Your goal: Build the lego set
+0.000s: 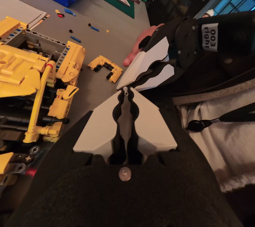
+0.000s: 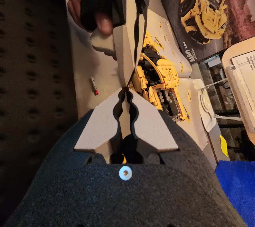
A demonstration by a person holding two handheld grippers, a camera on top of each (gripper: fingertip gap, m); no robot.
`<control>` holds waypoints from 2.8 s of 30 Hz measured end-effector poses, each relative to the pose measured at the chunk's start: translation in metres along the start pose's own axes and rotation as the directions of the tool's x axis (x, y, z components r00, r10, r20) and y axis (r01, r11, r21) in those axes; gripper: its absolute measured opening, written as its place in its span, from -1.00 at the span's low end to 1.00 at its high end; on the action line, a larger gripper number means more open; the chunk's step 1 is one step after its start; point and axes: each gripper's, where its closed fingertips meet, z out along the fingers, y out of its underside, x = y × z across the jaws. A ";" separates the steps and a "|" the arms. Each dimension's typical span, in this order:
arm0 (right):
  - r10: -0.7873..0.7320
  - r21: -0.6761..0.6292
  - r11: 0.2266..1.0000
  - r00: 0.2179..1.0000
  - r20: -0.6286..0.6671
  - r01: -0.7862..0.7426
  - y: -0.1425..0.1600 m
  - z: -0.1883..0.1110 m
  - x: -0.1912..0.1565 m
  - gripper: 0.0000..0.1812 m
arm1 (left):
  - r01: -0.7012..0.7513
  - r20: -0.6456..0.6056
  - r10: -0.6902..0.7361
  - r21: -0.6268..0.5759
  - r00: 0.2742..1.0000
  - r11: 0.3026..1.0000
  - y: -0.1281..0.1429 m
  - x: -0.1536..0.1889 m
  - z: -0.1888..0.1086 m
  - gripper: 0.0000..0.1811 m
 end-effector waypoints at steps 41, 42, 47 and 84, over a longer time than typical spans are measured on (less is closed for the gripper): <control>0.708 0.219 0.611 0.649 0.279 -0.761 -0.032 0.001 0.044 -0.65 | -0.756 0.545 0.834 -0.508 0.090 0.414 -0.040 -0.025 -0.018 -0.94; 0.698 0.225 0.623 0.662 0.273 -0.749 -0.032 0.000 0.044 -0.66 | -0.757 0.544 0.836 -0.512 0.080 0.405 -0.041 -0.024 -0.018 -0.94; 0.691 0.219 0.639 0.676 0.257 -0.737 -0.030 0.000 0.044 -0.67 | -0.756 0.544 0.834 -0.508 0.091 0.413 -0.040 -0.023 -0.016 -0.94; 0.725 0.183 0.601 0.627 0.284 -0.778 0.052 -0.030 0.079 -0.68 | -0.268 0.374 0.248 0.002 0.894 0.964 -0.021 -0.036 -0.025 -0.93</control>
